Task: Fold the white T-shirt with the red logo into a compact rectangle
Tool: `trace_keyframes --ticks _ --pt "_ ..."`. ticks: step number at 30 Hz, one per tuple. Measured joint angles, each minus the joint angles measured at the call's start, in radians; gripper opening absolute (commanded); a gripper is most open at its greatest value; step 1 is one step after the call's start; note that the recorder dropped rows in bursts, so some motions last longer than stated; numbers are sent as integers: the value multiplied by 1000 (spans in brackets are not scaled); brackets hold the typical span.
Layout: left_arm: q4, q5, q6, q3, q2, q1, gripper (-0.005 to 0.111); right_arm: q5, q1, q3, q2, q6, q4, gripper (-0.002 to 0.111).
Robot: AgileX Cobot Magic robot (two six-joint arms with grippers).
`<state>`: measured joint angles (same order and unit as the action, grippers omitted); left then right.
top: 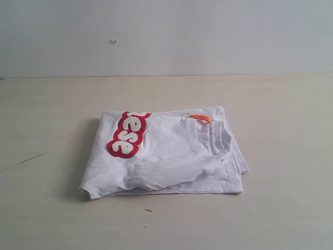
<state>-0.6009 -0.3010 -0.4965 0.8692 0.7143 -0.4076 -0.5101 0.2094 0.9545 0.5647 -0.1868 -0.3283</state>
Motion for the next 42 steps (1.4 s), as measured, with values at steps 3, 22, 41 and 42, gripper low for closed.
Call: trace_keyframes --ticks 3,22,41,42 --pt "0 15 0 -56 -137 0 0 -34 0 -2 -99 10 0 0" --pt "36 119 0 -209 -714 2 0 -74 0 -125 -566 234 291 0" --pt "42 116 0 -209 -714 2 0 -74 0 -125 -566 236 316 0" --pt "42 116 0 -209 -714 2 0 -74 0 -125 -566 236 316 0"
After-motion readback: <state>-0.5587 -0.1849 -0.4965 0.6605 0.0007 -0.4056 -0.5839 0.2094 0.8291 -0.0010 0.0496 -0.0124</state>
